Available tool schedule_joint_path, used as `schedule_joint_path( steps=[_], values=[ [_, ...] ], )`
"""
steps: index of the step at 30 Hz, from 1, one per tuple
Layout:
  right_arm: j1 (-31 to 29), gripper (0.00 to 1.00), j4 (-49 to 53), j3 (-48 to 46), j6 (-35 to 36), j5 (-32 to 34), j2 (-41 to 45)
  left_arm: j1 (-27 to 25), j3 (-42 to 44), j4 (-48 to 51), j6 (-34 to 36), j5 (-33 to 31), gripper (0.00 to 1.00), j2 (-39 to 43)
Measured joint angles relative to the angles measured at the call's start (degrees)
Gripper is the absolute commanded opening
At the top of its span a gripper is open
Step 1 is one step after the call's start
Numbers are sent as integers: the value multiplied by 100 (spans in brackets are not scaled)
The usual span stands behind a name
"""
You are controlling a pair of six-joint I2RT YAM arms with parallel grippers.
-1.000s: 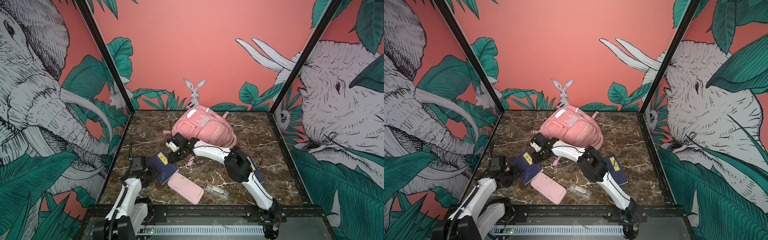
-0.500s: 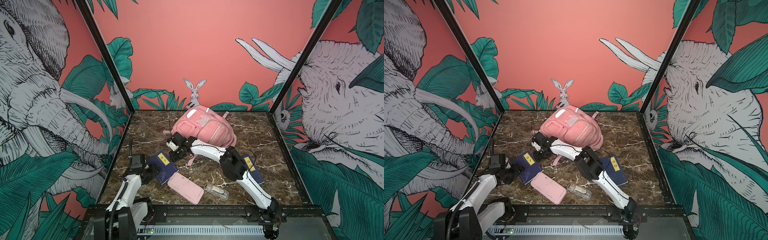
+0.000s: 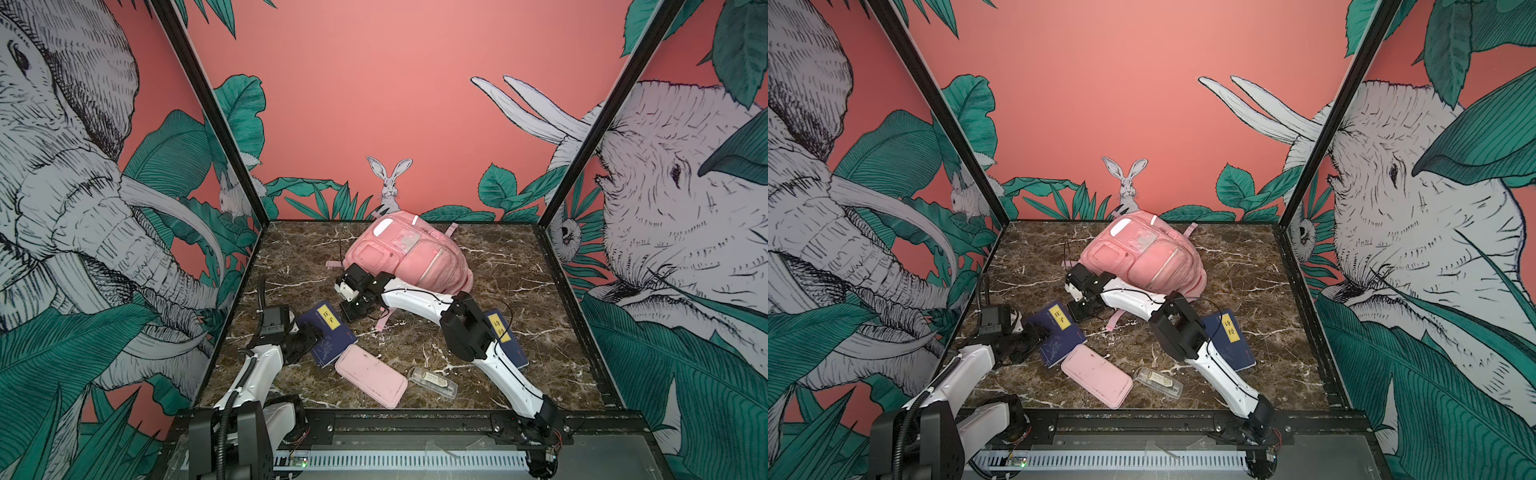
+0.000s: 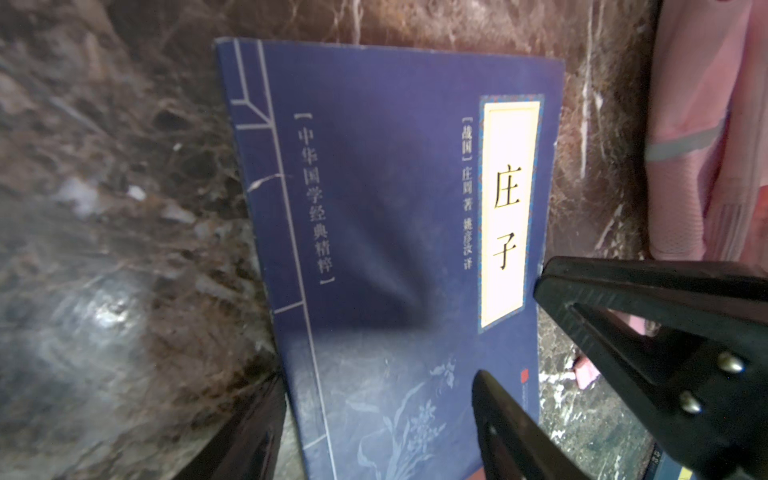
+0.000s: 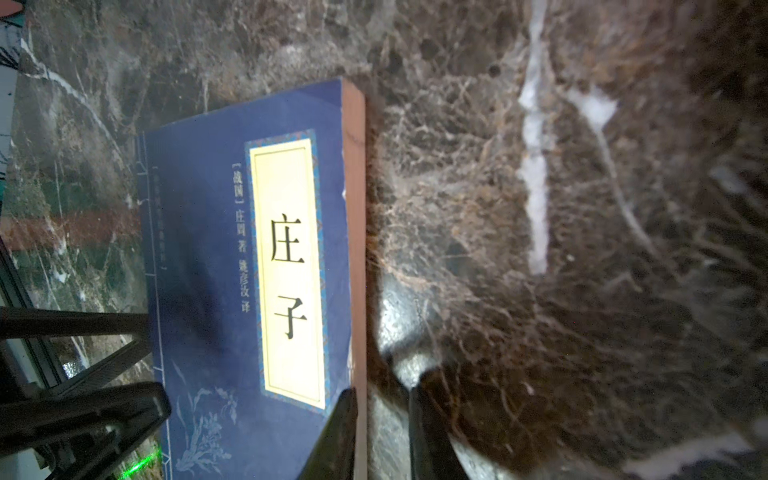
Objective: Pack the student bag
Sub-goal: 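Lower both grippers onto the blue book's edges to grasp it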
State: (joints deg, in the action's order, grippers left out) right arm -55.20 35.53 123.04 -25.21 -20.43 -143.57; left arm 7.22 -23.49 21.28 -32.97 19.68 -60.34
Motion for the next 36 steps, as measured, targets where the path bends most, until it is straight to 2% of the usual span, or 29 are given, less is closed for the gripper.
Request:
schedule_joint_path(
  steps=[5,20,33,36],
  values=[
    [-15,23,-50,-57,4,33,31,7,92,-203,4,243,68,7],
    [-42,22,-343,-651,2,232,354,11,492,-721,20,789,65,358],
    [13,21,-341,-802,-4,374,459,57,621,-1725,-254,1397,60,417],
    [17,21,-337,-802,-4,372,461,55,621,-1851,-289,1550,56,426]
  ],
)
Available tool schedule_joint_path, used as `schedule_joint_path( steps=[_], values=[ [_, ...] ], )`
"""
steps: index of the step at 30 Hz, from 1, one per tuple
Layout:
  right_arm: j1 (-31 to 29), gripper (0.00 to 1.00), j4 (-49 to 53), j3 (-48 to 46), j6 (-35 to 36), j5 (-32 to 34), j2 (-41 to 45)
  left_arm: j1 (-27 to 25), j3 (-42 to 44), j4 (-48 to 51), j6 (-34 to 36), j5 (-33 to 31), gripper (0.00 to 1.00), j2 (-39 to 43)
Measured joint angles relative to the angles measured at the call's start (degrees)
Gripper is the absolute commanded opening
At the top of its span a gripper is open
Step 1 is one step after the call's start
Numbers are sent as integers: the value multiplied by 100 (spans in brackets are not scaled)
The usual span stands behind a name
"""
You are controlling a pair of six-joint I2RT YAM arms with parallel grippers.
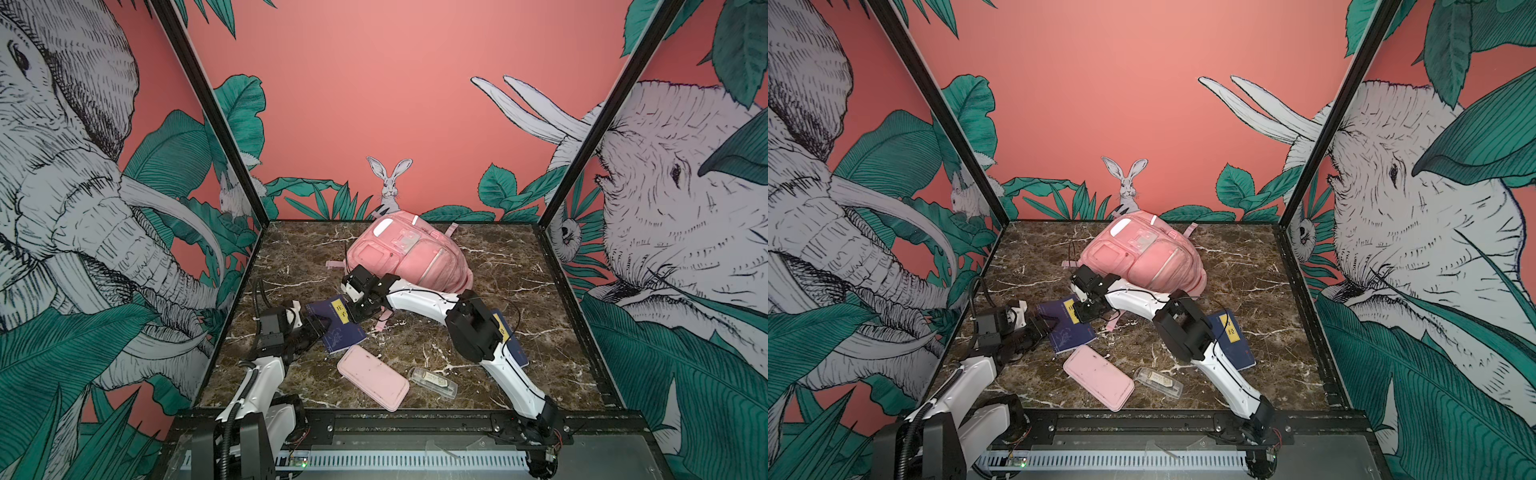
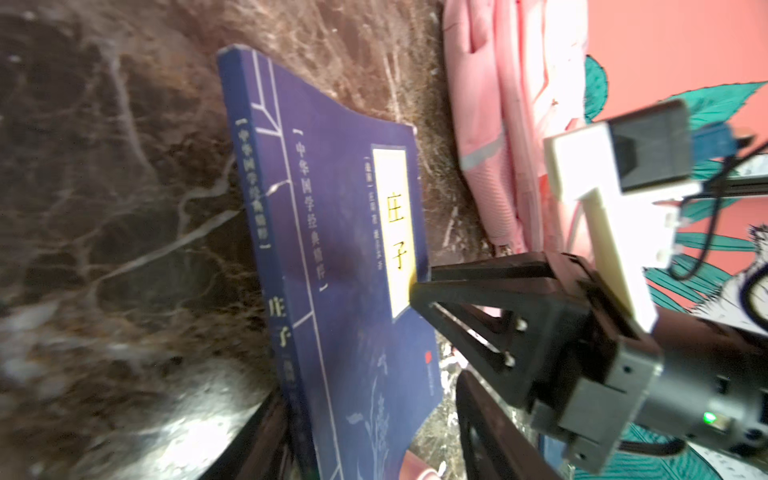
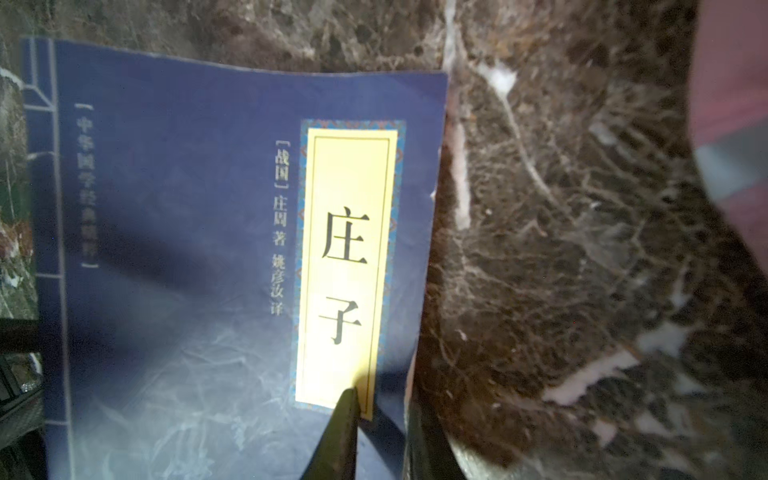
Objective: Pack the student bag
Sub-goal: 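Lower both grippers onto the blue book's edges to grasp it, then lift the blue book upright with the left gripper while the right gripper follows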
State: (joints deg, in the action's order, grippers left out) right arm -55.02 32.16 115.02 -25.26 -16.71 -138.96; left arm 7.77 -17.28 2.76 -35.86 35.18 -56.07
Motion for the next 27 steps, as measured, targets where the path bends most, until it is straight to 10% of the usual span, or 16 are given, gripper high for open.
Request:
schedule_joint_path(
  steps=[27],
  values=[
    [46,25,26,55,-7,-131,9,-24,-719,369,358,48,6,-892]
  ],
)
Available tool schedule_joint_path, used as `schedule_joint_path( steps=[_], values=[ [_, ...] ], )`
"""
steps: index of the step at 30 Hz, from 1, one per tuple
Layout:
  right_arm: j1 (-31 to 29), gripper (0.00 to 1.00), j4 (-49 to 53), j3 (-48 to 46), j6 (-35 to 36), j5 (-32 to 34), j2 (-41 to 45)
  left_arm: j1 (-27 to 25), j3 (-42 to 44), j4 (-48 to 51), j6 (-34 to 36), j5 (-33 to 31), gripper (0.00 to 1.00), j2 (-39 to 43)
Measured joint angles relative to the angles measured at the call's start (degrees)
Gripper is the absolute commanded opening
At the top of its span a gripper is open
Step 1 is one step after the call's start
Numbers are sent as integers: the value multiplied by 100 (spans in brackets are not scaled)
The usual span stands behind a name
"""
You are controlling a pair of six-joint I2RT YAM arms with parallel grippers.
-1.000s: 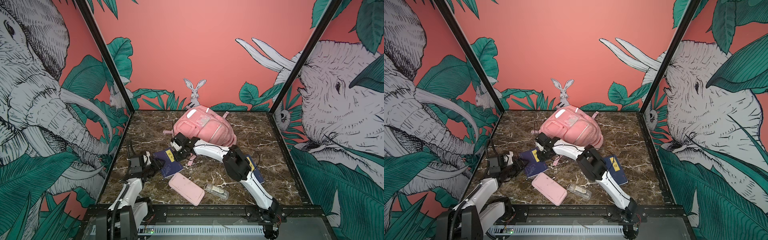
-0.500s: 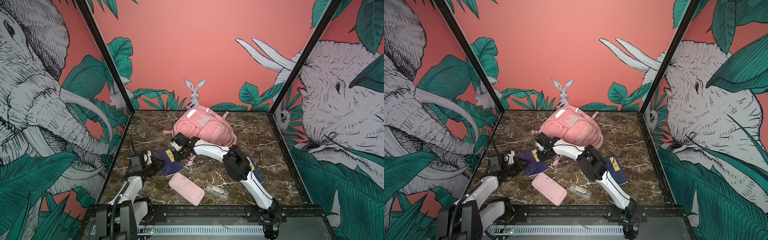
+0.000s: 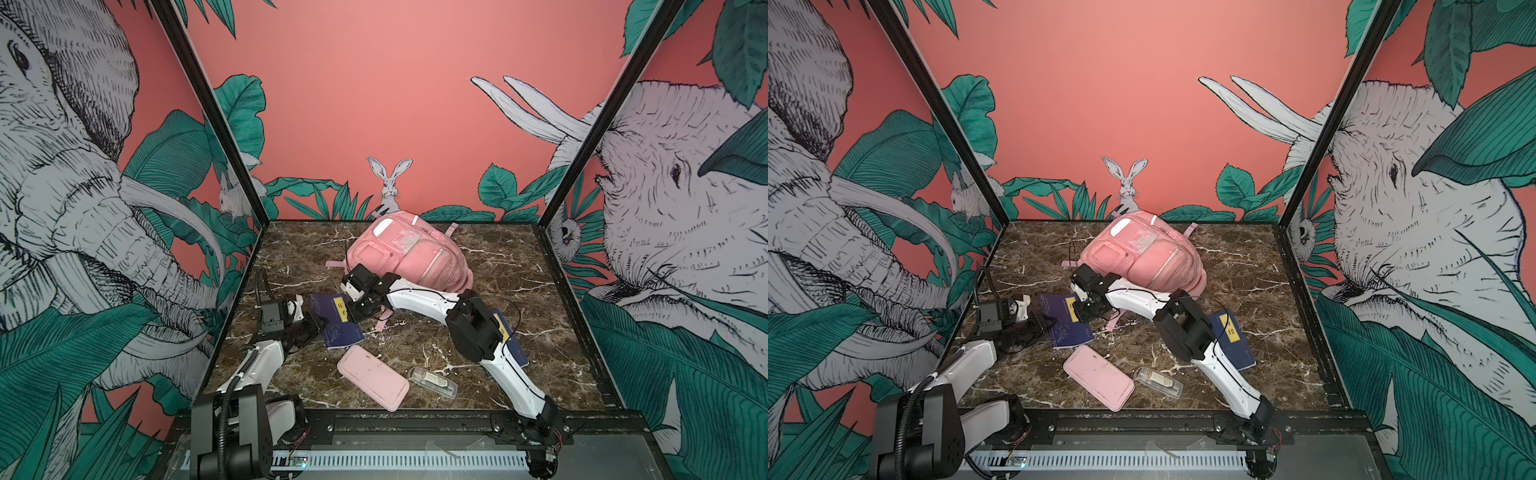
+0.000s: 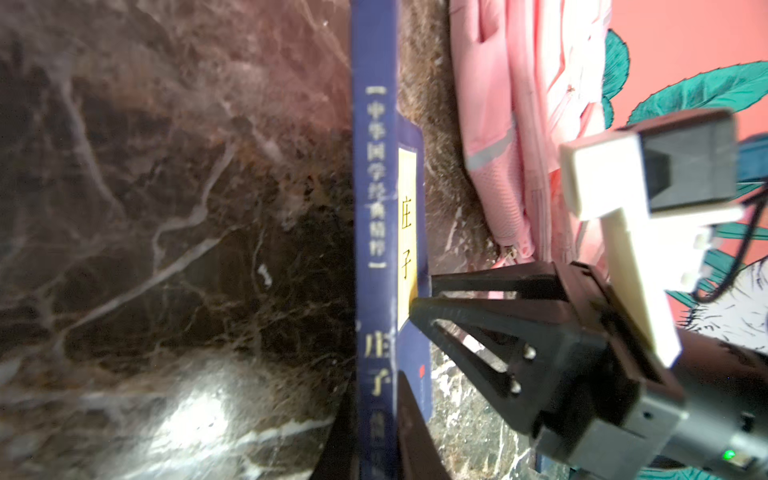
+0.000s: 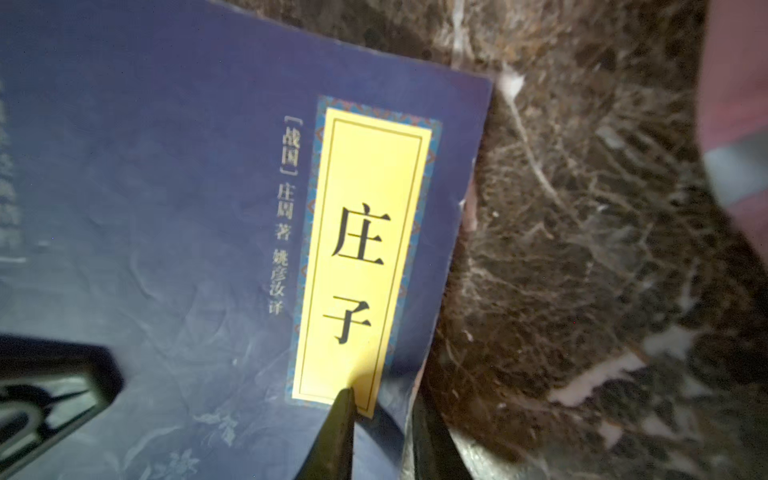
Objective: Pack the student bag
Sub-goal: 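Lift the blue book upright with the left gripper while the right gripper follows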
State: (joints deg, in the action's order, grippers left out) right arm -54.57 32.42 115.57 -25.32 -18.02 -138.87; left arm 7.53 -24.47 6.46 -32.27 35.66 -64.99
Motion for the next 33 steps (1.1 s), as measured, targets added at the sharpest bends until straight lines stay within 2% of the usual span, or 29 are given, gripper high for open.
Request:
schedule_joint_path(
  steps=[3,8,11,20,28,33],
  values=[
    [72,26,-9,-63,-2,-57,87,-4,-164,55,-2,59,2,-48],
    [323,49,-208,-970,-153,-236,876,-4,-573,39,-9,221,0,-98],
    [625,56,-575,-1685,-352,-417,1565,-4,-776,11,-22,354,0,-120],
    [1545,63,-2229,-3480,-988,-1106,3220,-4,-935,-400,-382,1012,0,-258],
    [1659,71,-3757,-4546,-1714,-2009,3414,-101,-970,-1080,-785,1827,0,-293],
    [1659,73,-4529,-4675,-2114,-2396,3410,-627,-1106,-1316,-898,2100,0,-295]
  ],
)
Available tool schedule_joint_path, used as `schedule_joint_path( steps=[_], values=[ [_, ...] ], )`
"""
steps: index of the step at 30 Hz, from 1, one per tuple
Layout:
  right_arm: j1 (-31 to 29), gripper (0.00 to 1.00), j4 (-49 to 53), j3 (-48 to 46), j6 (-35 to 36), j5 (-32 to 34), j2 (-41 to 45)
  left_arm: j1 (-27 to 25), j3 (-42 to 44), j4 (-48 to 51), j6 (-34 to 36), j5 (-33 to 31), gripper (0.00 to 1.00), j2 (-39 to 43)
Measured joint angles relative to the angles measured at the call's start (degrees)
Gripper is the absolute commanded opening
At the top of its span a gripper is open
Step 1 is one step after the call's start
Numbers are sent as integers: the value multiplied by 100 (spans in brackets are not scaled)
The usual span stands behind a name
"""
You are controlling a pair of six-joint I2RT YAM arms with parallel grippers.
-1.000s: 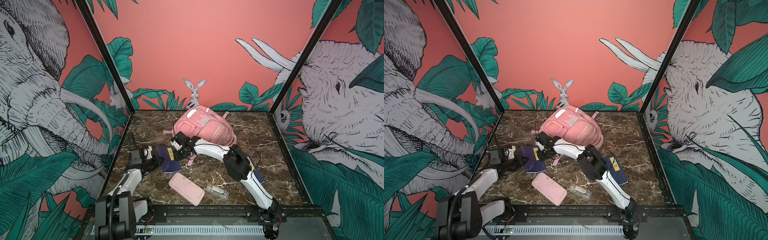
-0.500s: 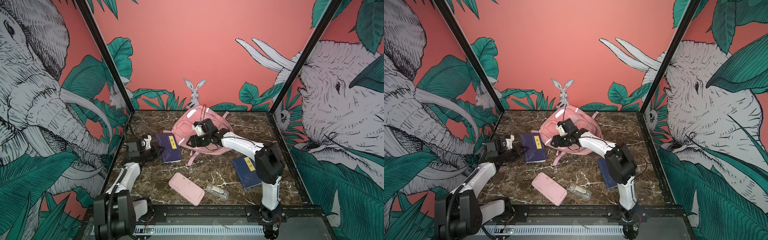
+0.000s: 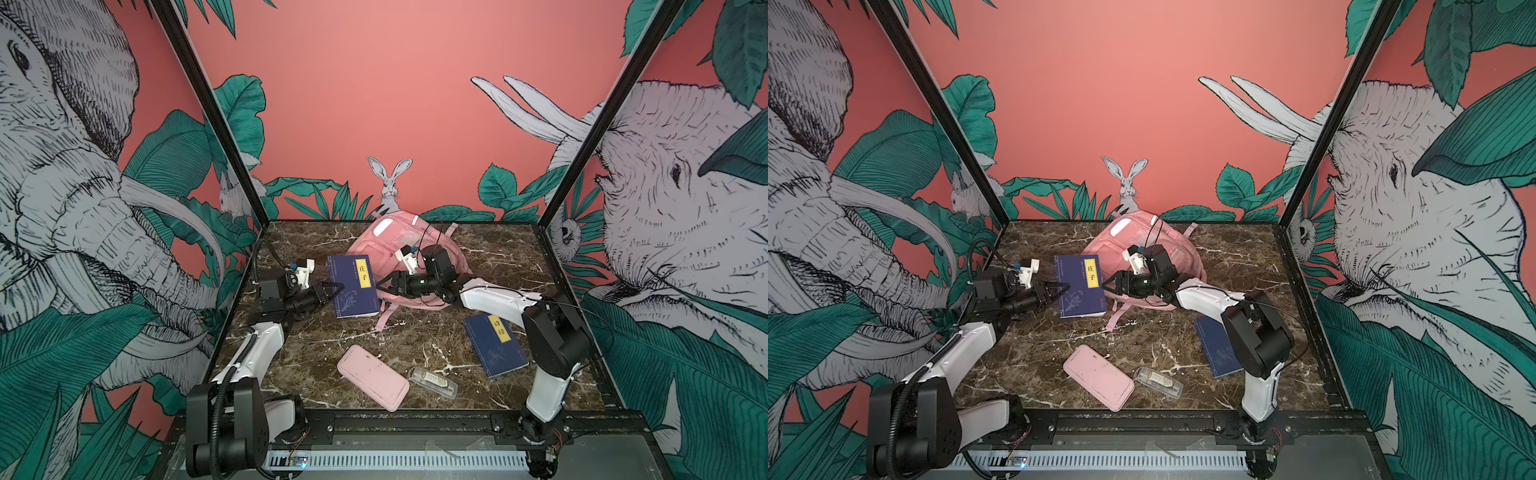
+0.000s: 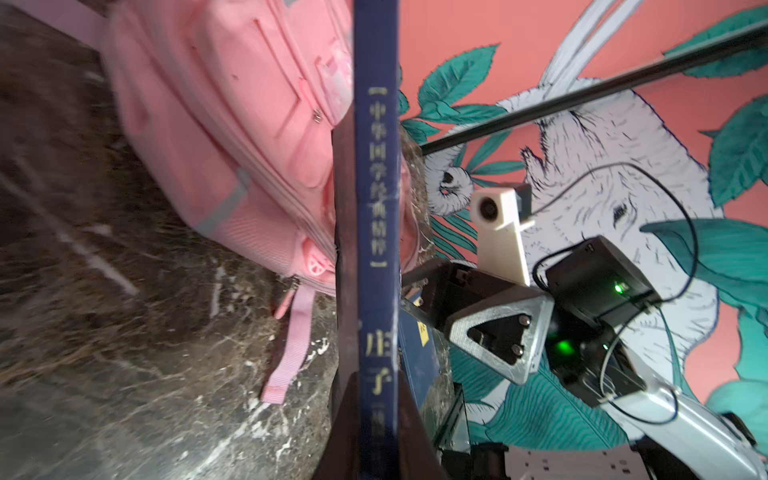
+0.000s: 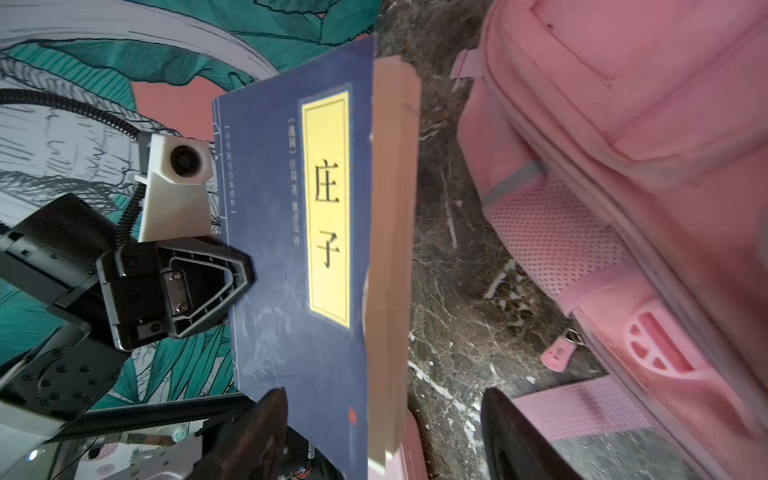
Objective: Pack the student bag
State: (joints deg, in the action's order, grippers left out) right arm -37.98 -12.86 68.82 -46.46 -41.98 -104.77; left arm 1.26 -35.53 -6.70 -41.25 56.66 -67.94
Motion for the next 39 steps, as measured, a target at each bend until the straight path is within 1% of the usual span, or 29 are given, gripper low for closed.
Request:
schedule_joint_path(
  steps=[3,5,9,14,18,22,26,34,37,39],
  values=[
    [4,73,-393,0,-188,-184,-13,-337,-72,-177,-79,146,0,0],
    [17,74,-588,-33,-297,-251,-17,-448,-94,-380,-157,264,0,0],
    [63,74,-1008,-177,-522,-413,-39,-450,-103,-675,-354,402,0,0],
    [90,74,-1801,-402,-977,-697,-149,-461,-109,-903,-492,531,0,-2],
    [90,70,-2487,-498,-1392,-931,-304,-472,-109,-1045,-603,575,0,-63],
    [90,65,-3023,-514,-1770,-1099,-402,-472,-109,-1137,-660,586,0,-138],
    [92,60,-3300,-514,-1941,-1187,-402,-472,-109,-1123,-629,557,0,-168],
    [101,47,-3289,-514,-1996,-1237,-354,-472,-227,-667,-308,382,0,-236],
    [101,41,-3252,-516,-1980,-1274,-264,-472,-229,-560,-214,337,0,-269],
    [101,35,-3198,-516,-1947,-1292,-199,-472,-232,-518,-175,330,0,-273]
  ],
)
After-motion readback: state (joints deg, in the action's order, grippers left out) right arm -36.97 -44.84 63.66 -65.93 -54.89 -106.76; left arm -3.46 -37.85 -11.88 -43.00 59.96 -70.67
